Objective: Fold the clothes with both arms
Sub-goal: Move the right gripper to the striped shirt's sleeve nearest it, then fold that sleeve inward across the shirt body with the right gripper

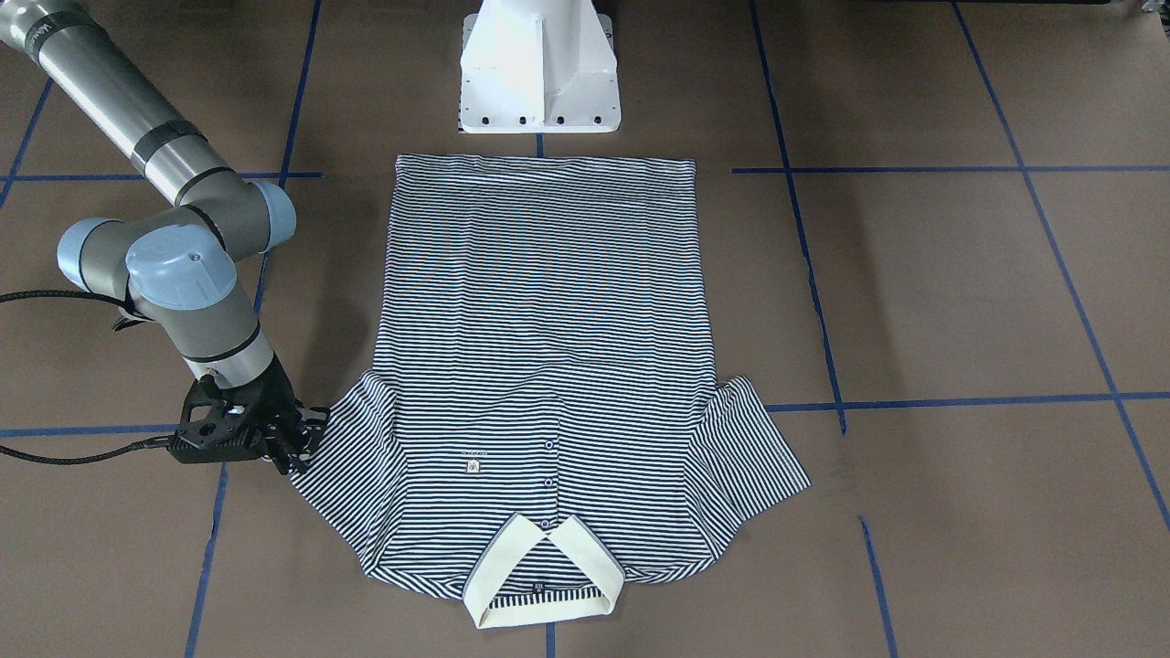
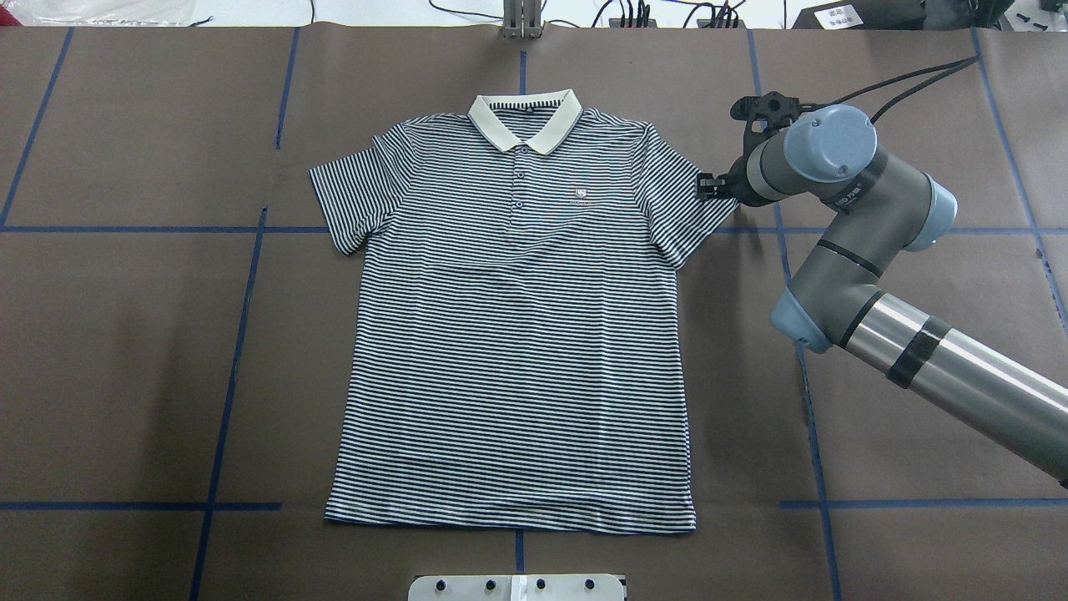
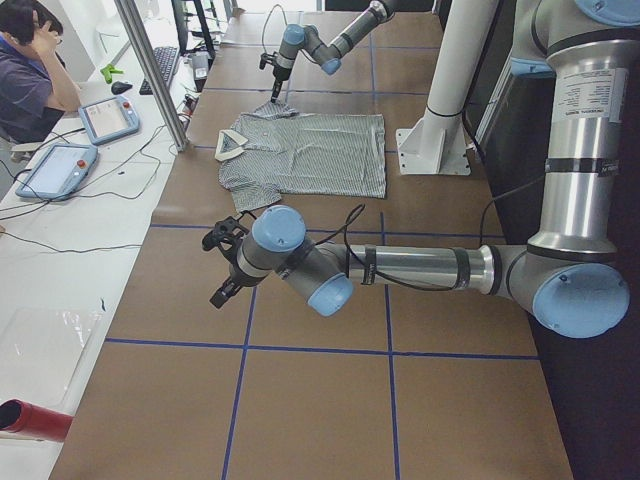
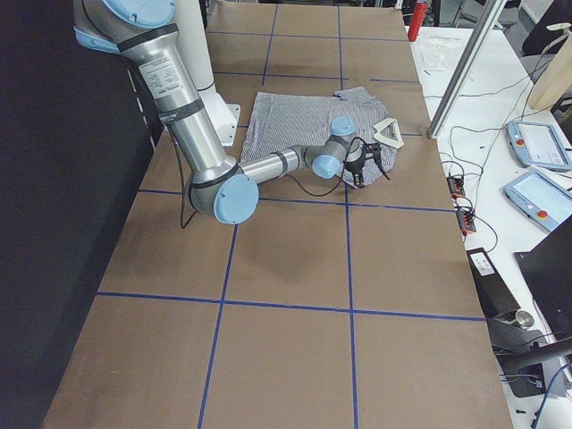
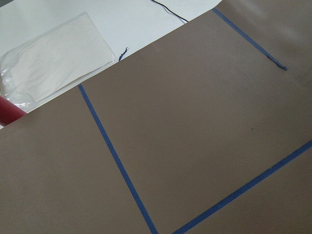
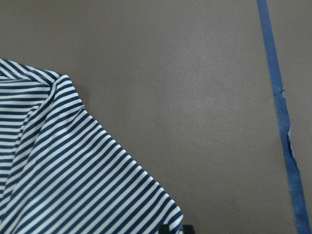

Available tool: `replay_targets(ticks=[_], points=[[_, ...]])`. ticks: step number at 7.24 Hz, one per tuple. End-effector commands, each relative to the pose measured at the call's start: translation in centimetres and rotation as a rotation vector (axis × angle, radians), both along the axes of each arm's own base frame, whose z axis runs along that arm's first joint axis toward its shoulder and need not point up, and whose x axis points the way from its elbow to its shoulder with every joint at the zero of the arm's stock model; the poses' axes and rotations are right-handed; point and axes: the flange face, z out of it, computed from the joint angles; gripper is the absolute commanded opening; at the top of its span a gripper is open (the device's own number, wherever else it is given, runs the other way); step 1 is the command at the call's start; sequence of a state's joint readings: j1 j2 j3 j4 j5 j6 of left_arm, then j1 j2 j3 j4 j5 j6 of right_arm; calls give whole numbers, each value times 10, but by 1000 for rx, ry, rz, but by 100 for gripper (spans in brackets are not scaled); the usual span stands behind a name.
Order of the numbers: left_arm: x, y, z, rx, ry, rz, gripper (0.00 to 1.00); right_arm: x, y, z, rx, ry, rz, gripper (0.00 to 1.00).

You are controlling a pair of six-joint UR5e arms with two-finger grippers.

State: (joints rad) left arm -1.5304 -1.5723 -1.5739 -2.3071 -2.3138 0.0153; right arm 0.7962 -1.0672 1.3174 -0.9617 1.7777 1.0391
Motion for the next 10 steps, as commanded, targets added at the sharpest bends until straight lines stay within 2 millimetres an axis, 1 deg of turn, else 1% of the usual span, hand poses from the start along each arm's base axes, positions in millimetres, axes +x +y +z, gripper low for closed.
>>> replay_targets(ticks=[1, 2, 3, 4, 5, 6, 7, 8, 9, 10], points=[[0, 0, 0, -1, 0, 0, 100, 1, 2, -11, -1, 18, -2, 0], [0, 0, 1, -3, 0, 0, 100, 1, 2, -17, -7, 24, -2, 0], [1, 0, 1, -3, 1, 1, 100, 1, 4, -45, -39, 56, -2, 0], [1, -1, 1, -3, 0, 1, 100, -9, -2, -85, -65, 96, 23, 0], [1, 0, 2, -4, 0, 1, 100, -38, 1, -122, -86, 109, 77, 0], [1, 0, 2, -4, 0, 1, 100, -70, -2, -149, -122, 79, 132, 0], [1, 0, 2, -4, 0, 1, 100, -115, -20, -173, -149, 95, 198, 0], [1, 0, 2, -6, 0, 1, 100, -133, -24, -180, -146, 108, 215, 0], [1, 0, 2, -4, 0, 1, 100, -137, -21, -185, -142, 102, 211, 0], [1, 0, 2, -4, 1, 2, 100, -141, -17, -185, -139, 100, 206, 0]])
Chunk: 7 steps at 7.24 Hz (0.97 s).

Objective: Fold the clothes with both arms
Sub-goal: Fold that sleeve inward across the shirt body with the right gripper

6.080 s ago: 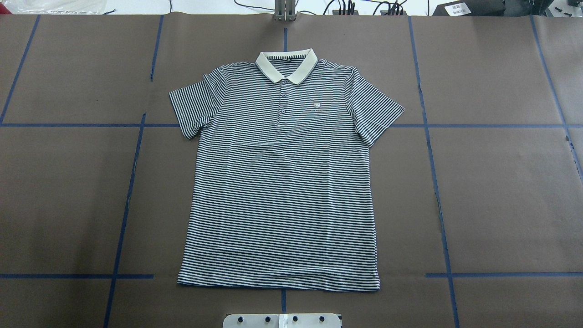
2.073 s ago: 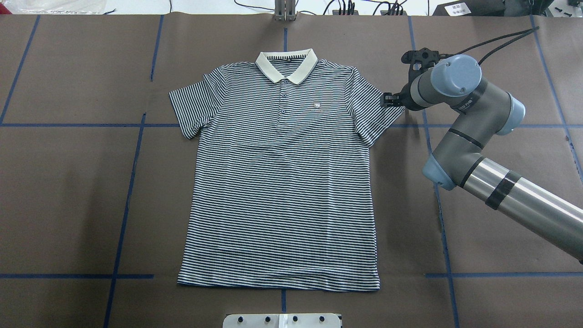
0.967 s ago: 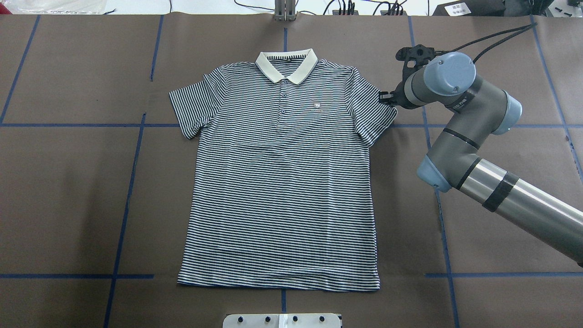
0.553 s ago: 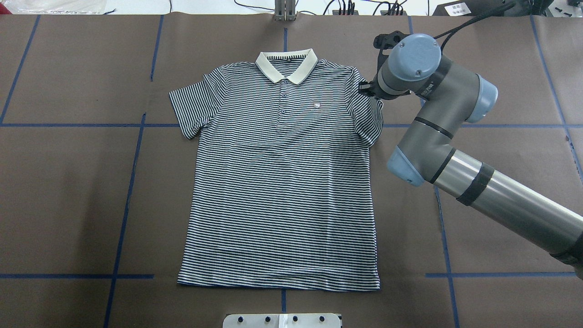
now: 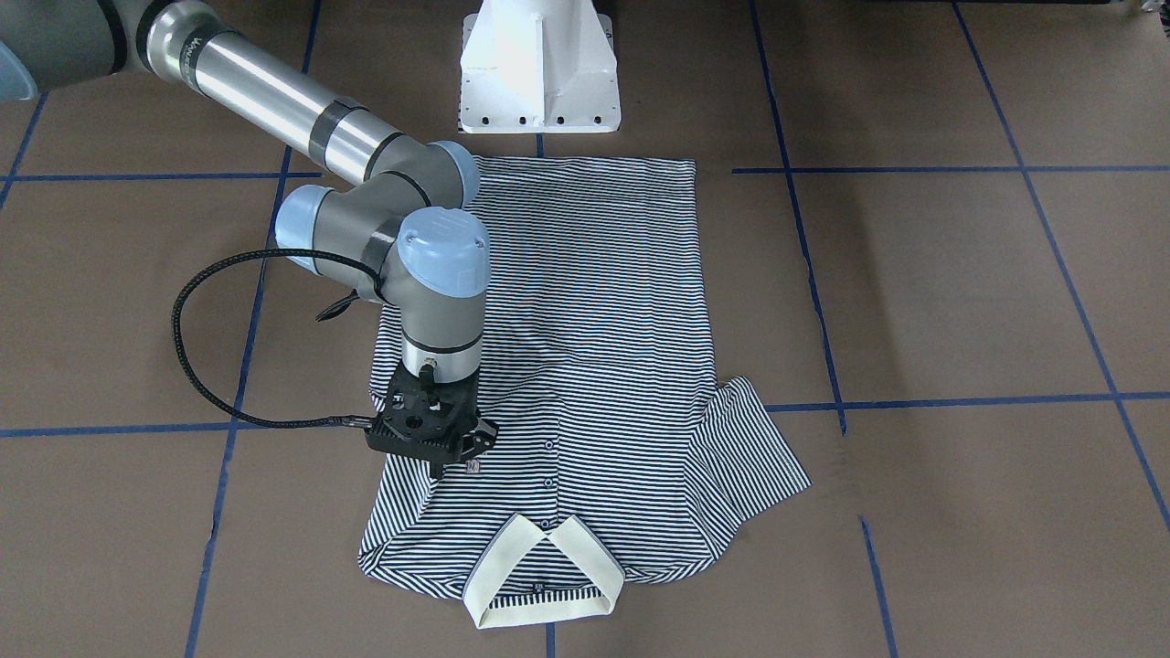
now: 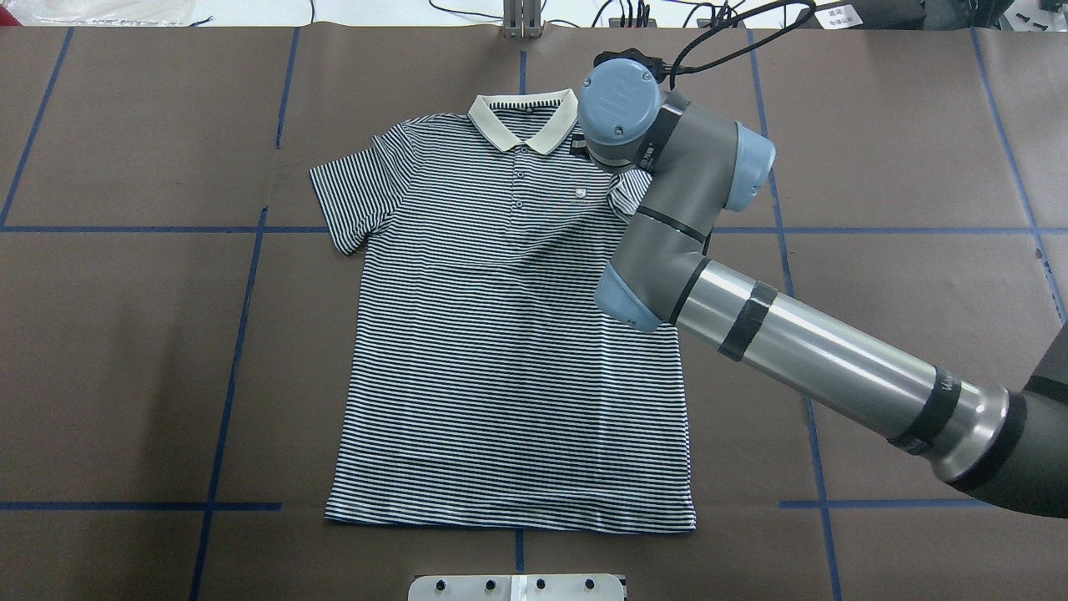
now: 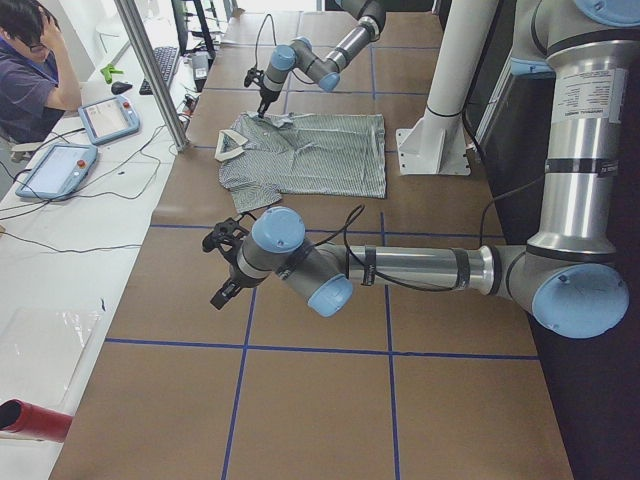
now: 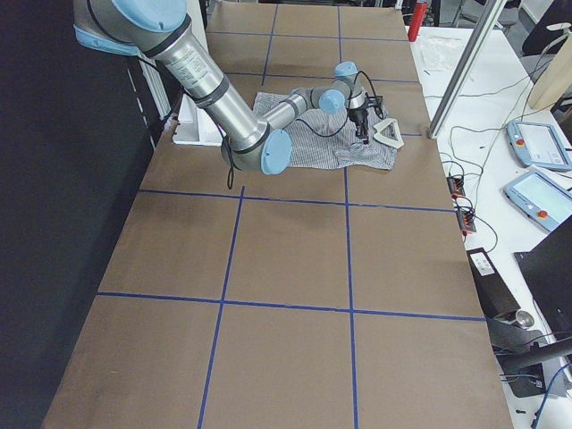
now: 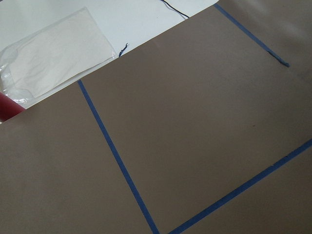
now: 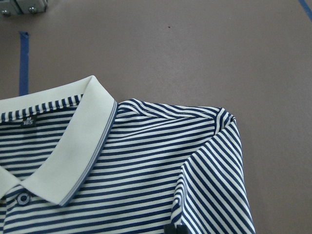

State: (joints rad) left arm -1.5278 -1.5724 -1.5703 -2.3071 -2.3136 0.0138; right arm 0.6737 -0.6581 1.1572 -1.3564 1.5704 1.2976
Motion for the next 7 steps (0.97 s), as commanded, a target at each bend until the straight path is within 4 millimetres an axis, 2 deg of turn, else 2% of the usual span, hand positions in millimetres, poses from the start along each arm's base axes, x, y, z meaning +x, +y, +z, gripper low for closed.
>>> replay_targets(ticks=[1, 2, 3, 4, 5, 6, 7], points=[[0, 0, -3, 6, 1, 1, 100, -15, 8, 0, 44, -2, -28, 99], [0, -4, -10, 37, 2, 1, 100, -12, 8, -11, 74, -9, -49, 100], [1, -14, -23, 114, 7, -1, 100, 15, -7, -22, 72, -28, -118, 100], [1, -20, -25, 207, 12, 1, 100, 59, -23, -32, 53, -55, -191, 100], [15, -28, -41, 279, 37, 12, 100, 110, -24, -29, 90, -45, -250, 100], [66, -44, -62, 218, 114, 37, 100, 167, -19, -11, 133, -60, -292, 100], [117, -50, -73, 58, 238, 17, 100, 218, -12, 11, 138, -95, -337, 100]])
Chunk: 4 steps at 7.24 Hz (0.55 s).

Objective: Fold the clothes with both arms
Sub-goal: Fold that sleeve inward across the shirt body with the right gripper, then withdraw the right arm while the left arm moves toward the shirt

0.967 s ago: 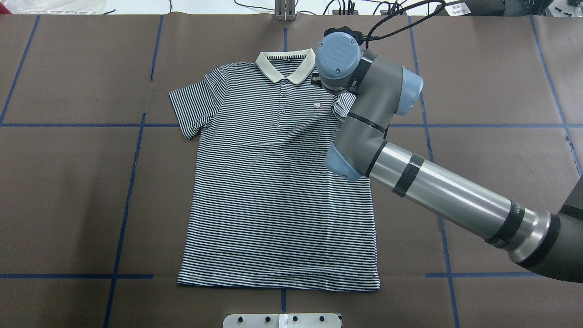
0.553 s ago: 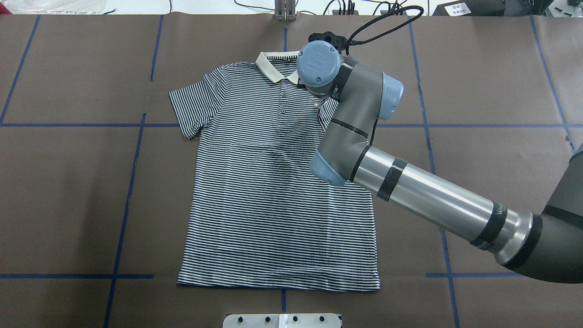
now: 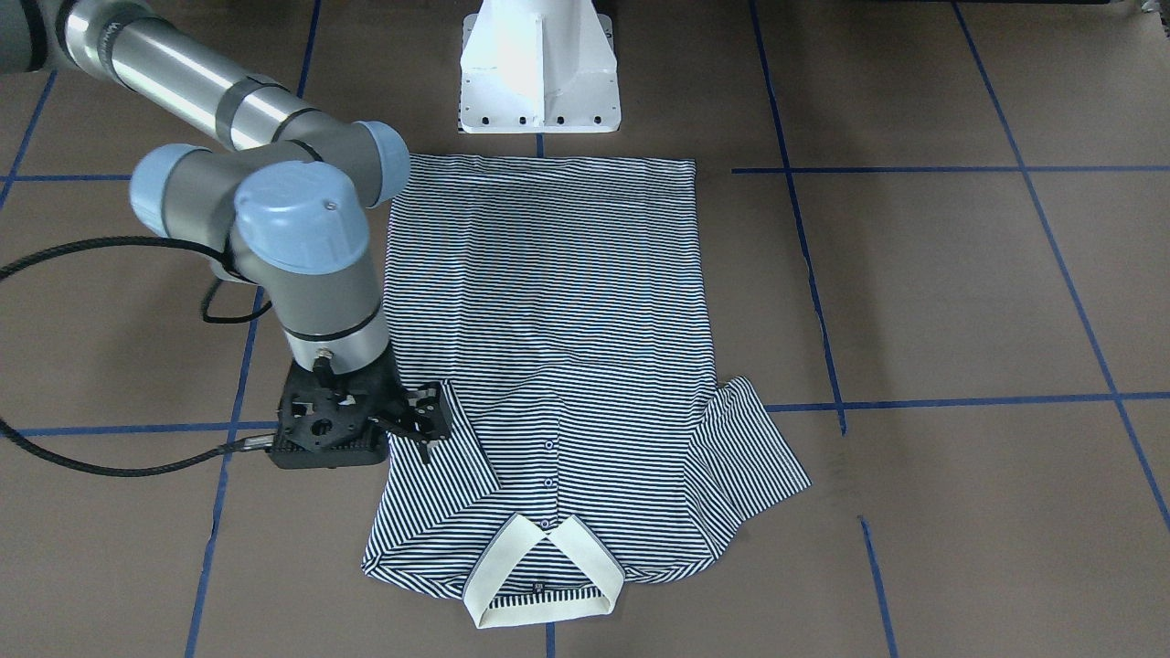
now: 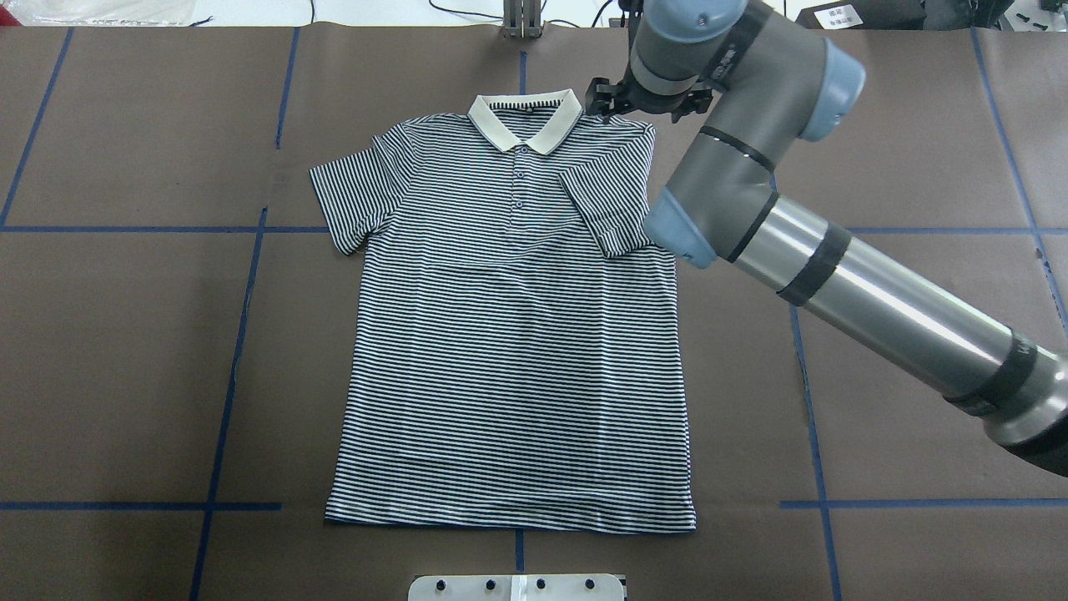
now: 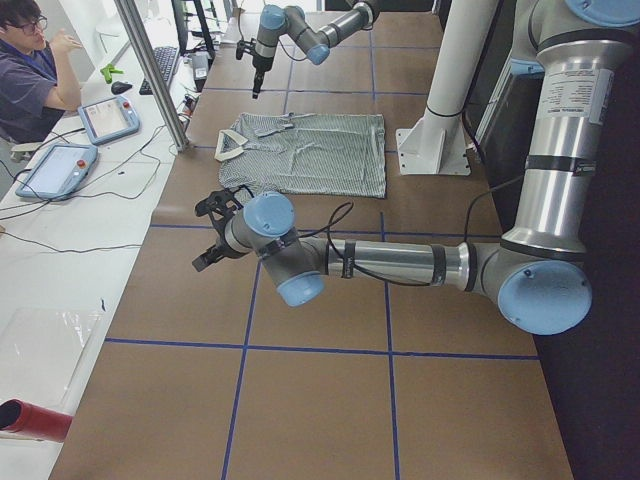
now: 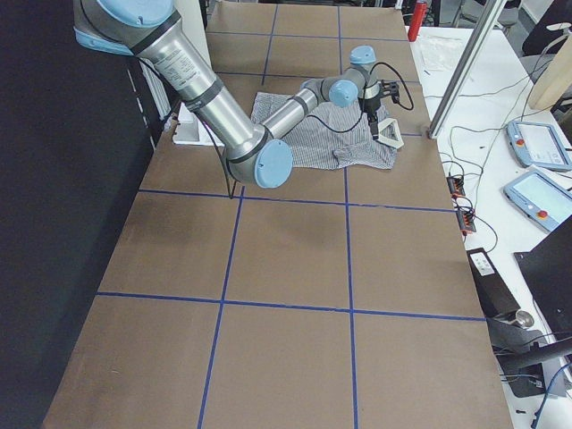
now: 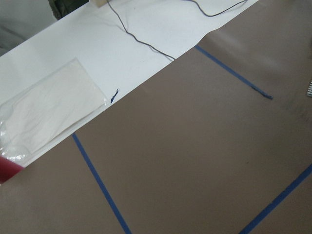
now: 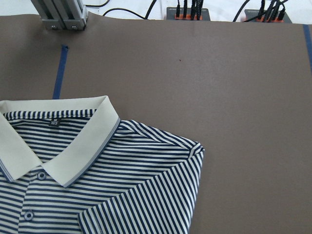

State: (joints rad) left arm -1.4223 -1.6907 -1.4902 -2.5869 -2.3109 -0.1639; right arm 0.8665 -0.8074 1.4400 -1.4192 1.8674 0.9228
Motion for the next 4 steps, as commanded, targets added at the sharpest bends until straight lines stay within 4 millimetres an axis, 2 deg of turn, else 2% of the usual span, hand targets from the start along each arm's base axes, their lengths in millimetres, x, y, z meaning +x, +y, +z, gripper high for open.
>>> replay_targets(ticks=[1, 2, 3, 4], points=[[93, -21, -47, -216, 204, 12, 100, 88, 24, 45, 36, -29, -69, 100], [138, -29, -66, -295, 258, -60, 100, 121, 24, 70, 46, -10, -77, 100], [180, -36, -81, -385, 325, -141, 100, 143, 23, 92, 51, 11, -87, 100], [224, -32, -87, -474, 370, -181, 97, 149, 25, 99, 53, 0, -85, 100]])
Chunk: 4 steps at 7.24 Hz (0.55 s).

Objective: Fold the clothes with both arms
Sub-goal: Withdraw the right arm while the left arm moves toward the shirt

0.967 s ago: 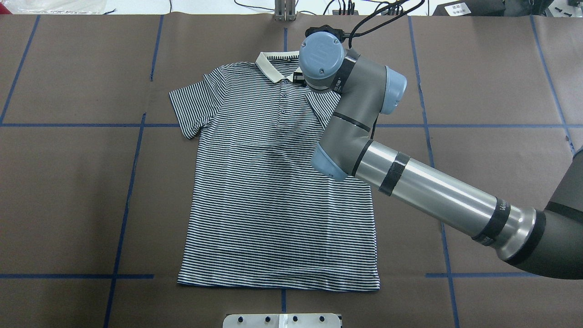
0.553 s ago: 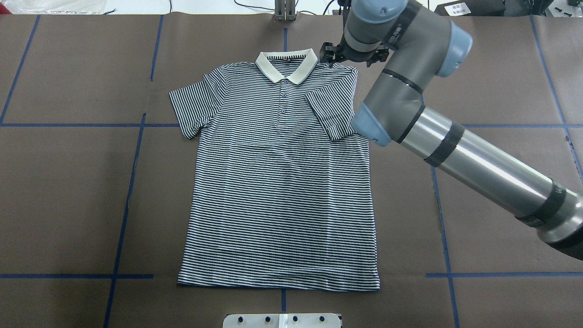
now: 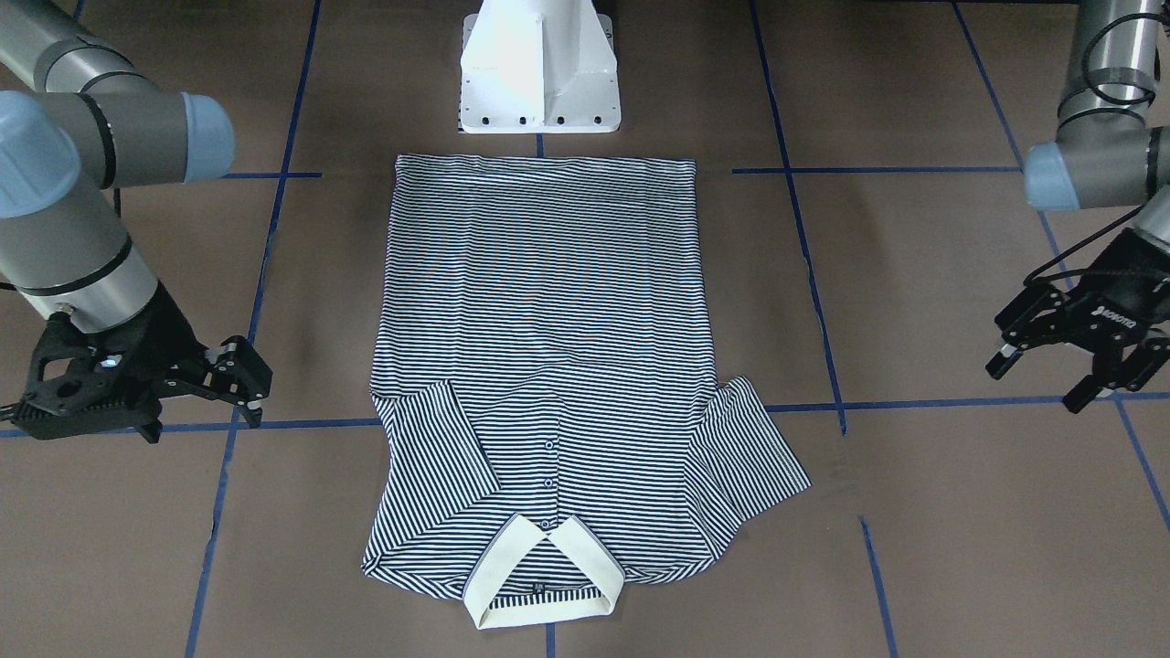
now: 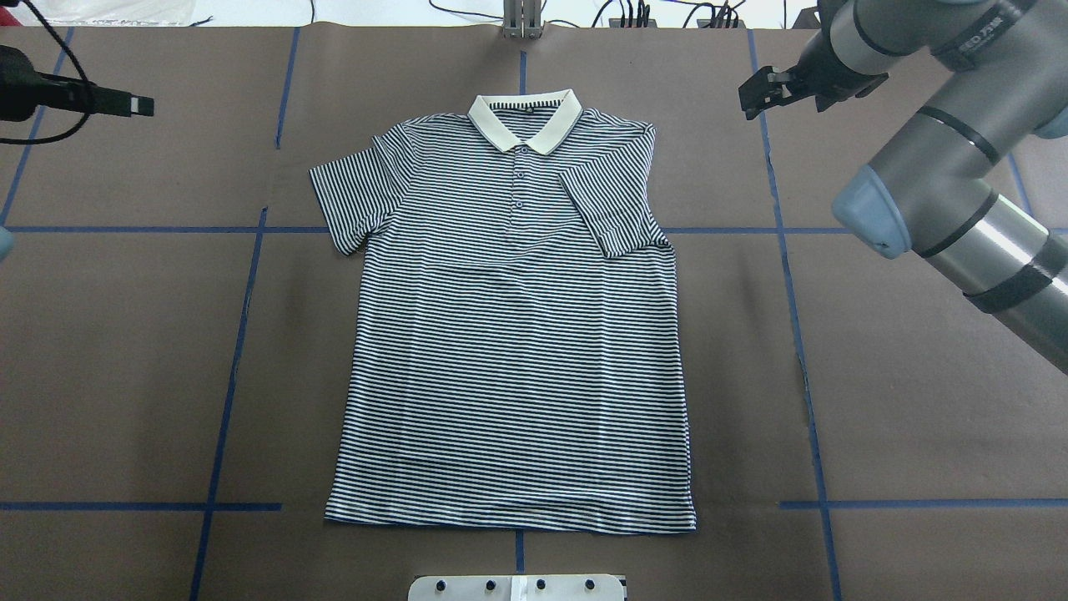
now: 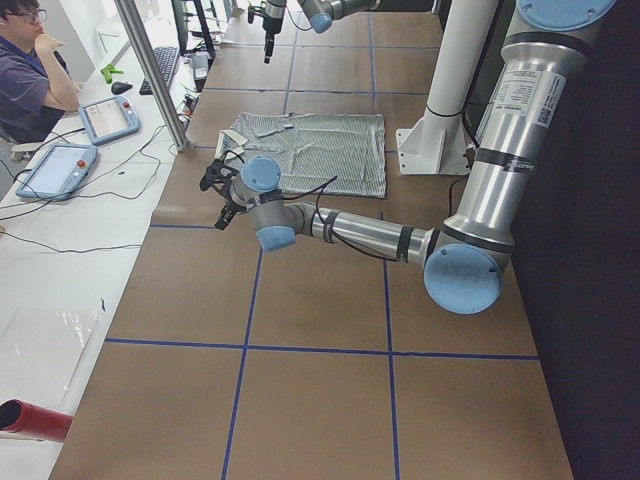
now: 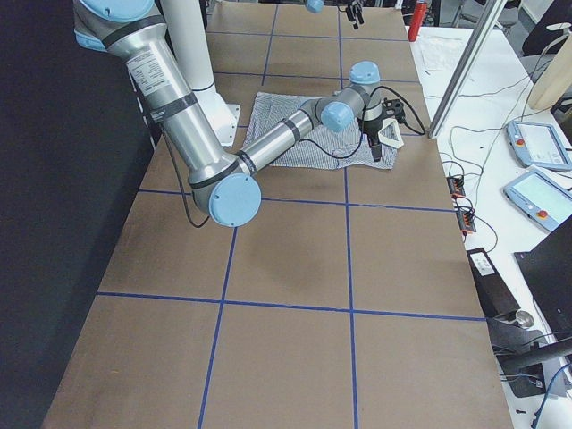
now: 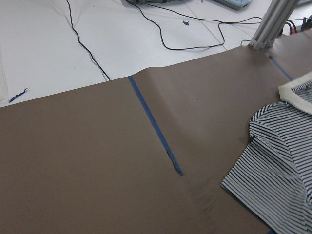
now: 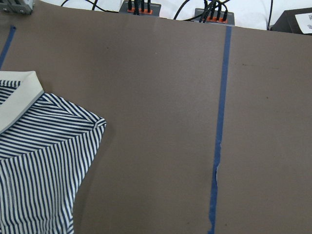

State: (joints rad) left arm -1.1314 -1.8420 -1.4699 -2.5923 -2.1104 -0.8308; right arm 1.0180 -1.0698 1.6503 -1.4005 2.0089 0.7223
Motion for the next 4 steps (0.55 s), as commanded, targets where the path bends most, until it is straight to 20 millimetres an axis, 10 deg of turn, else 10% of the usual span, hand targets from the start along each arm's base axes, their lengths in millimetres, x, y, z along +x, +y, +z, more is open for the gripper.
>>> replay_targets(ticks=[1, 4], points=[[92, 2, -10, -185, 84, -140, 88, 16, 3, 15, 5, -1, -2, 100], [187, -16, -1, -278, 68, -266, 70, 17, 4, 16, 5, -4, 3, 100]])
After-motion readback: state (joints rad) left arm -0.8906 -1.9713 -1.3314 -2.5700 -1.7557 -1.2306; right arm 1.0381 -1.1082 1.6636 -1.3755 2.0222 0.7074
